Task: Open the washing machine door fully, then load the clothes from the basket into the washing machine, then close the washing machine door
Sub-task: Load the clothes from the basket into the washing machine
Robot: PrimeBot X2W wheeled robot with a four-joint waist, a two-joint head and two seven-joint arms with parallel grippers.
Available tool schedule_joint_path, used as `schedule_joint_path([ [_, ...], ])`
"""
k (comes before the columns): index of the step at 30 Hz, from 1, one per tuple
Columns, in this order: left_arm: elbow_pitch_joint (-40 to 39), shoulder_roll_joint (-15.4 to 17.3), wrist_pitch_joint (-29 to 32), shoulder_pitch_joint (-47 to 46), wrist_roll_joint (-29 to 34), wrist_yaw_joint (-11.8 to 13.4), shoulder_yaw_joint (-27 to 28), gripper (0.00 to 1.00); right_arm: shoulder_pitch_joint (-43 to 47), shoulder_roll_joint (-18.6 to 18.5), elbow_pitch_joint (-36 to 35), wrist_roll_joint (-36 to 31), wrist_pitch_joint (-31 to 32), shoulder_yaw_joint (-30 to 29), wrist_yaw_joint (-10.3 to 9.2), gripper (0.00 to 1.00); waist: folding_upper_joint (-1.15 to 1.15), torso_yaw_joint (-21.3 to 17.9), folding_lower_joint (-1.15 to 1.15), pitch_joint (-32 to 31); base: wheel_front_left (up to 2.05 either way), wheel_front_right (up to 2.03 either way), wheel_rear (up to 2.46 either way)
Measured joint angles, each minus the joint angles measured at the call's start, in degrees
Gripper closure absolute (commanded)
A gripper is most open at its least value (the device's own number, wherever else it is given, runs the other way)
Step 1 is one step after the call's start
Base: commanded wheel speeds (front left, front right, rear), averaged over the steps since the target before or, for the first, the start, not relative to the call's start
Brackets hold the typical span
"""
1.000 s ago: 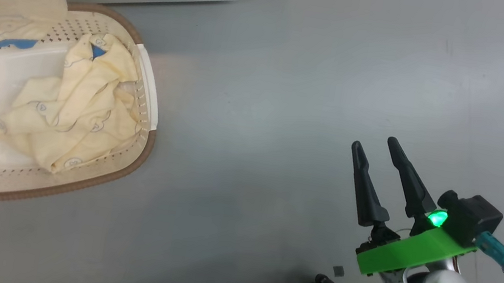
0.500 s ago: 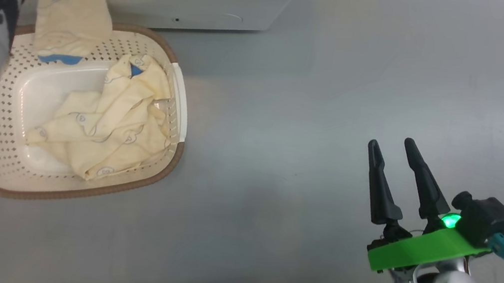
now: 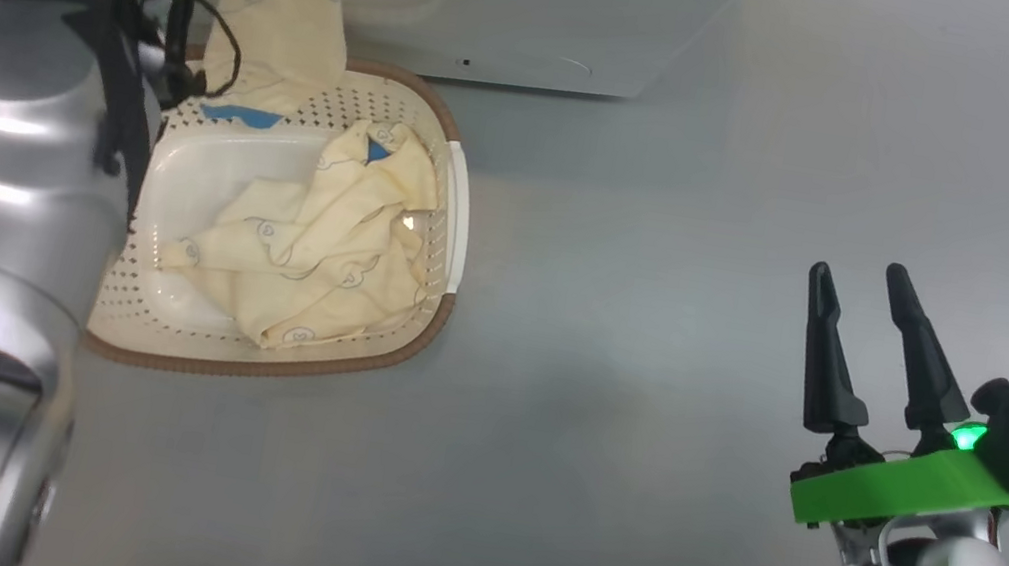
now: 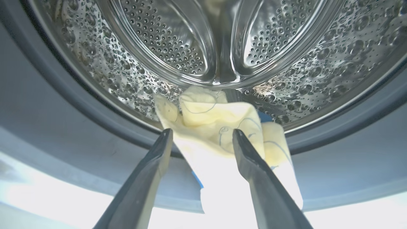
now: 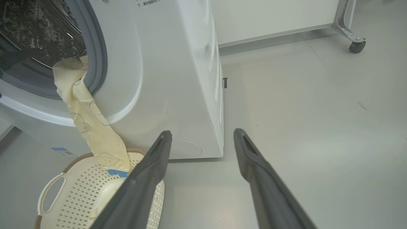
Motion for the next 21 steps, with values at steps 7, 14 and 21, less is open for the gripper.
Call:
schedule_joint_path([
  [7,-10.4,-0.4,-0.4,13.1,-4.0,-2.2,-2.4,0.00,0.3,0.0,-0.3,-1.9,0.0,-2.0,0.00,0.00,0.00,3.4,0.00,-1.4,0.00,0.00,0.00],
  [14,-27.1,-0.4,-0.8,28.5,-5.8,-0.6,-6.7,0.00,2.2,-0.1,-0.6,-2.9,0.0,-2.7,0.00,0.00,0.00,5.6,0.00,-4.2,0.00,0.00,0.00],
  [21,-36.6,0.0,-0.8,42.2,-5.8,-0.3,-6.9,0.00,3.8,-0.4,-0.9,-3.3,0.0,-3.6,0.00,0.00,0.00,6.8,0.00,-6.2,0.00,0.00,0.00],
])
